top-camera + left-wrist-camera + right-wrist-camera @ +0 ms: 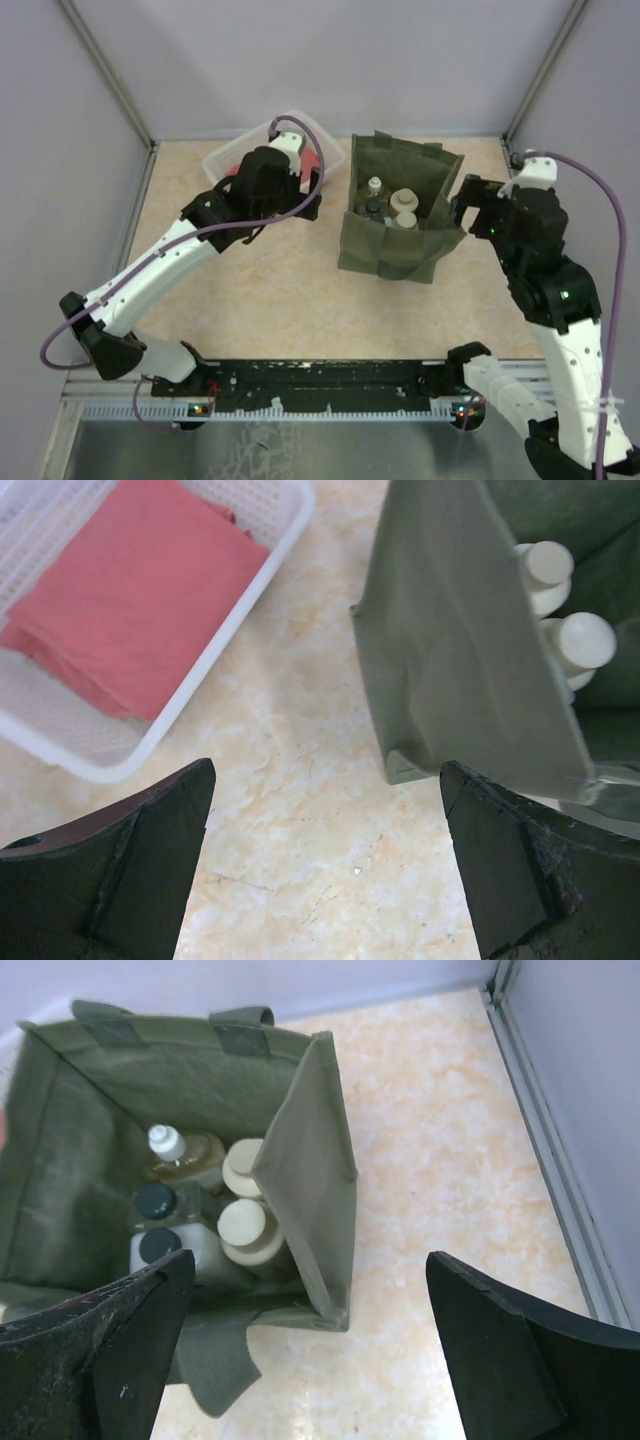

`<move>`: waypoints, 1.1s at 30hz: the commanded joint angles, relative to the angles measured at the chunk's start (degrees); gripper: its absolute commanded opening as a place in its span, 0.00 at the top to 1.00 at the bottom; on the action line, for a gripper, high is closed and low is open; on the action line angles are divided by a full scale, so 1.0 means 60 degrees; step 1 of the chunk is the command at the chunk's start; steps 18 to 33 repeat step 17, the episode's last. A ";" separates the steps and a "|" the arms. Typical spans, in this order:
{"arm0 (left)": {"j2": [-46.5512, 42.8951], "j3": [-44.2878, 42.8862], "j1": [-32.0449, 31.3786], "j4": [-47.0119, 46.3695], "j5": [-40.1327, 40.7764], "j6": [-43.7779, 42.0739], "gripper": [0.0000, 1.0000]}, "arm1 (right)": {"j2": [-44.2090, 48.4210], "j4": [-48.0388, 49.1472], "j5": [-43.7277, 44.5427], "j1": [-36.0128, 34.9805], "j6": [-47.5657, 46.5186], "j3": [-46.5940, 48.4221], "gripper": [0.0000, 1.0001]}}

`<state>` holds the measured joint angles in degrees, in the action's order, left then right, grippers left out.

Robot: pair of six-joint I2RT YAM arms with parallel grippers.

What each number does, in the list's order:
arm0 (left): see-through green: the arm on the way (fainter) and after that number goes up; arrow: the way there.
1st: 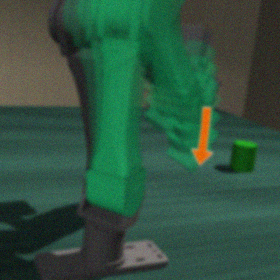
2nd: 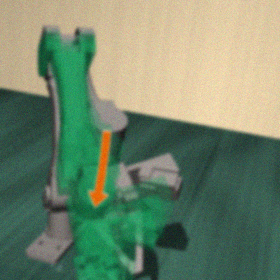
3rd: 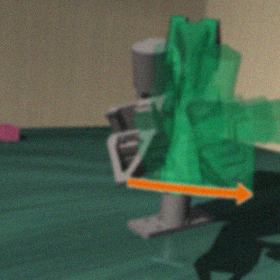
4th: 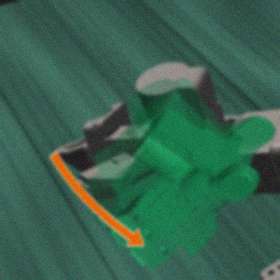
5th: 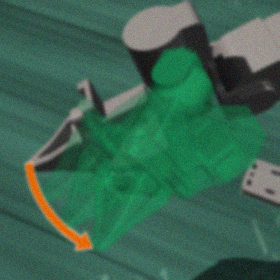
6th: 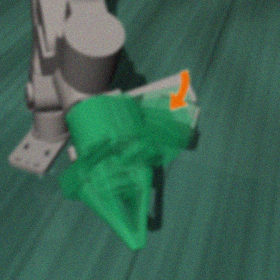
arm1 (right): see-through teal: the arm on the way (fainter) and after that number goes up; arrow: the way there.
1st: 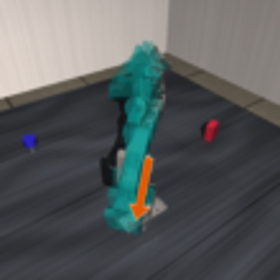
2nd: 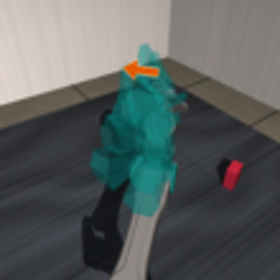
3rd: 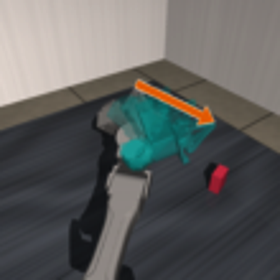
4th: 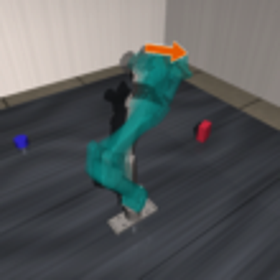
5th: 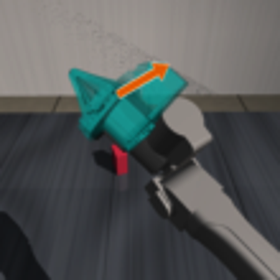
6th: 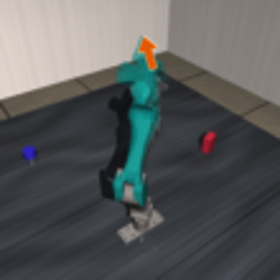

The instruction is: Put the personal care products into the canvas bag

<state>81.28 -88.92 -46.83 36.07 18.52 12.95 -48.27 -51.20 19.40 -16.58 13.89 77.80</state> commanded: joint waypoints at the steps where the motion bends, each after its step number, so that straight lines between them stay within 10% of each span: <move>1: -0.0503 0.0414 -0.0001 0.0056 0.1204 0.0361 0.00 | 0.0860 0.1042 -0.0115 0.0054 -0.0125 -0.0415 0.01; 33: -0.0877 0.0721 -0.0002 -0.0164 0.1180 -0.0126 0.00 | 0.1008 0.0688 0.0181 0.0053 0.0248 -0.0530 0.01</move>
